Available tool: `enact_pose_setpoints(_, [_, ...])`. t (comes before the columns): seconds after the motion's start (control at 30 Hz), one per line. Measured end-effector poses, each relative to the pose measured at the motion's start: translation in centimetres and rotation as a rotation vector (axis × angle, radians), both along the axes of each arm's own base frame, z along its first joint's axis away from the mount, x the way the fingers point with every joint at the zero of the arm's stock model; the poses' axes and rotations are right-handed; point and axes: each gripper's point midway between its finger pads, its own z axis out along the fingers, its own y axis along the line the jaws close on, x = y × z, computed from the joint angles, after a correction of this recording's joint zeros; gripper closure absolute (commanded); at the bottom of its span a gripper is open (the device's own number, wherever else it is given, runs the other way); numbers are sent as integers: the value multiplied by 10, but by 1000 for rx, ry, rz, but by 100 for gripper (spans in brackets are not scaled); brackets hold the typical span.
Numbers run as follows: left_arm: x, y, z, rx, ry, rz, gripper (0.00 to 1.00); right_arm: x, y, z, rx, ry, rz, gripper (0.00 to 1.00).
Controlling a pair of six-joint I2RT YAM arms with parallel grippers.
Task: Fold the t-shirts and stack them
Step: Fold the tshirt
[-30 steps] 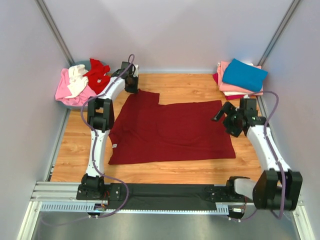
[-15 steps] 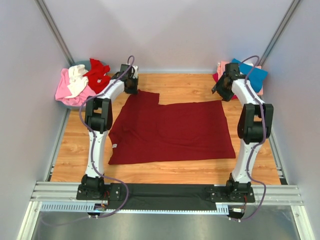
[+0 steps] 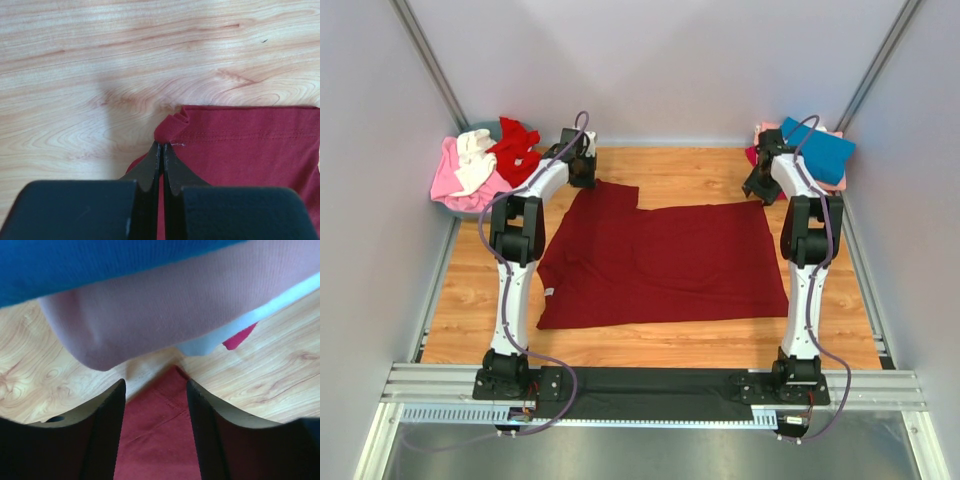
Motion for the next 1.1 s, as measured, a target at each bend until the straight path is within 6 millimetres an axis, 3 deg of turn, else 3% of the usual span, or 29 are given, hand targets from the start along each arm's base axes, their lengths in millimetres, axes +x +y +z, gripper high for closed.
enact_pose_setpoints(0.17, [0,0,0,0,0,0,100,-1,-3,-2,-17,5,1,63])
enact_pose_setpoints(0.23, [0,0,0,0,0,0,100,-1,-4,-2,-25,7,5,77])
enact_pose_setpoints(0.27, [0,0,0,0,0,1,100,-1,-5,-2,-28,8,7,89])
enact_pose_setpoints(0.37, [0,0,0,0,0,1,100,-2,-5,-3,-31,10,10,100])
enact_pose_setpoints(0.73, [-2,0,1,-4,9,2,100,-3,-5,-2,-32,18,30,99])
enact_pose_setpoints(0.87, [-19,6,5,8,42,27,100,-10,0,4,-26,30,48,100])
enact_pose_setpoints(0.97, [-41,10,19,4,62,42,100,-16,8,17,-22,25,71,100])
enact_pose_setpoints(1.1, [-57,12,62,-12,16,40,100,-28,19,44,-21,-3,101,99])
